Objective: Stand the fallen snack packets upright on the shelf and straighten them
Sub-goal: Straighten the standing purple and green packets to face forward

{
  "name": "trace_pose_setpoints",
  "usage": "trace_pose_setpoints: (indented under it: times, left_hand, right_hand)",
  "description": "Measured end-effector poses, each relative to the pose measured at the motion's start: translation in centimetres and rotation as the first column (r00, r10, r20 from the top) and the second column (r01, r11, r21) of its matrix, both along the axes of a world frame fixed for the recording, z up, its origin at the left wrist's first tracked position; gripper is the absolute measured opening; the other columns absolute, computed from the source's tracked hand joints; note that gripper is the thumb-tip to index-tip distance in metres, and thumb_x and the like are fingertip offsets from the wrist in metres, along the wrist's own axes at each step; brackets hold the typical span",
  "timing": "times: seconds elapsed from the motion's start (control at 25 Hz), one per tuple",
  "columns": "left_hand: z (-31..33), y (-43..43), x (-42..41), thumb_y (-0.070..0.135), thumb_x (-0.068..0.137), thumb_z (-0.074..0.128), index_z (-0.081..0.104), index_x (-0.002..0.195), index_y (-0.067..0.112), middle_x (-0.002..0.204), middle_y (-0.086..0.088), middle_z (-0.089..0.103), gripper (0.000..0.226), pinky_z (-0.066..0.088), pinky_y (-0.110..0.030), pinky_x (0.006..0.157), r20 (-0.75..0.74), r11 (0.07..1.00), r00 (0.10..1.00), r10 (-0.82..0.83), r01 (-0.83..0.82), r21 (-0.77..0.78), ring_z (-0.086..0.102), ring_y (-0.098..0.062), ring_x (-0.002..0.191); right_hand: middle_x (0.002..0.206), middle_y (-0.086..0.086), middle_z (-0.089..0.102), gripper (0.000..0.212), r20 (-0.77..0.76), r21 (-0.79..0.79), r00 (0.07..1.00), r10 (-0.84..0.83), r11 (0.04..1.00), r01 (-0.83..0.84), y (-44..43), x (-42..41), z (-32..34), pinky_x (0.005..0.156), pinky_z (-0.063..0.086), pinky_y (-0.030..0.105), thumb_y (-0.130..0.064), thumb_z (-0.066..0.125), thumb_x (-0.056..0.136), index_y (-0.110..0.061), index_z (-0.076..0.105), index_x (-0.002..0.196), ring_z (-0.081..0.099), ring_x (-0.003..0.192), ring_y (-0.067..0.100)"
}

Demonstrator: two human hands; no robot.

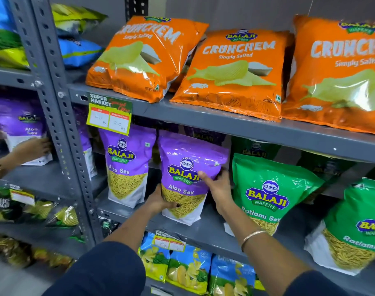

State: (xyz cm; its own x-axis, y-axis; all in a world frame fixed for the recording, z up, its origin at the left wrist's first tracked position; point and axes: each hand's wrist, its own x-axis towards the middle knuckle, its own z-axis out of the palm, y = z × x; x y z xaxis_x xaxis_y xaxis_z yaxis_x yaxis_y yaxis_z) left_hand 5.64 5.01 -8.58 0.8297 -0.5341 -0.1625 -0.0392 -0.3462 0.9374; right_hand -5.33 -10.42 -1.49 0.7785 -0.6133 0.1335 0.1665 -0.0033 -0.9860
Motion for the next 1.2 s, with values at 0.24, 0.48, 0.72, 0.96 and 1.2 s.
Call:
trace_pose_setpoints:
  times: [0.24, 0.48, 0.72, 0.96, 1.2]
  left_hand:
    - [0.3, -0.7, -1.4, 0.004, 0.071, 0.077, 0.025, 0.140, 0.007, 0.131, -0.011, 0.055, 0.086, 0.040, -0.027, 0.093, 0.029, 0.998, 0.999, 0.043, -0.044, 0.049, 0.051, -0.022, 0.120]
    - [-1.4, 0.6, -5.0, 0.048, 0.059, 0.075, 0.041, 0.119, 0.003, 0.118, -0.019, 0.049, 0.082, 0.045, -0.046, 0.096, 0.526, 0.912, 0.833, 0.173, -0.337, 0.234, 0.049, -0.035, 0.114]
    - [-2.5, -6.4, -12.0, 0.056, 0.077, 0.055, 0.041, 0.123, 0.007, 0.120, -0.016, 0.054, 0.069, 0.037, -0.030, 0.094, 0.649, 0.981, 0.749, -0.133, 0.005, 0.195, 0.047, -0.026, 0.112]
    - [-0.6, -14.0, -11.8, 0.026, 0.067, 0.080, 0.014, 0.146, 0.008, 0.151, -0.010, 0.035, 0.105, 0.036, -0.036, 0.111, 0.171, 0.954, 0.948, -0.268, 0.237, 0.182, 0.037, -0.027, 0.137]
    - [-0.5, -13.9, -12.9, 0.015, 0.050, 0.087, 0.037, 0.134, 0.003, 0.132, -0.016, 0.053, 0.098, 0.038, -0.026, 0.096, 0.203, 0.984, 0.964, -0.169, 0.155, 0.085, 0.048, -0.029, 0.127]
  right_hand:
    - [0.129, 0.022, 0.056, 0.078, -0.268, -0.062, 0.958, 0.106, 0.990, -0.127, 0.8, -0.7, -6.9, 0.060, 0.045, -0.004, 0.008, 0.077, 0.064, 0.002, 0.036, 0.130, 0.052, 0.103, 0.016]
    - [0.100, 0.014, 0.059, 0.048, -0.609, -0.215, 0.793, 0.005, 0.961, -0.172, -0.3, -3.2, -7.3, 0.072, 0.049, 0.030, -0.012, 0.076, 0.073, -0.003, 0.048, 0.111, 0.057, 0.094, 0.024]
    - [0.025, 0.000, 0.051, 0.029, -0.962, -0.112, 0.273, -0.029, 0.950, -0.293, -9.1, -12.7, -7.3, 0.031, 0.036, 0.014, -0.008, 0.060, 0.084, -0.004, 0.050, 0.057, 0.050, 0.023, 0.009]
    - [0.116, 0.004, 0.049, 0.075, -0.611, -0.170, 0.784, -0.111, 0.985, 0.007, -12.8, -14.3, -7.0, 0.089, 0.043, 0.036, 0.003, 0.075, 0.069, -0.007, 0.032, 0.130, 0.048, 0.119, 0.026]
    - [0.133, 0.012, 0.051, 0.100, -0.117, 0.079, 0.974, -0.192, 0.976, 0.202, -10.7, -13.5, 0.7, 0.101, 0.042, 0.034, -0.021, 0.084, 0.058, -0.004, 0.025, 0.137, 0.049, 0.118, 0.021]
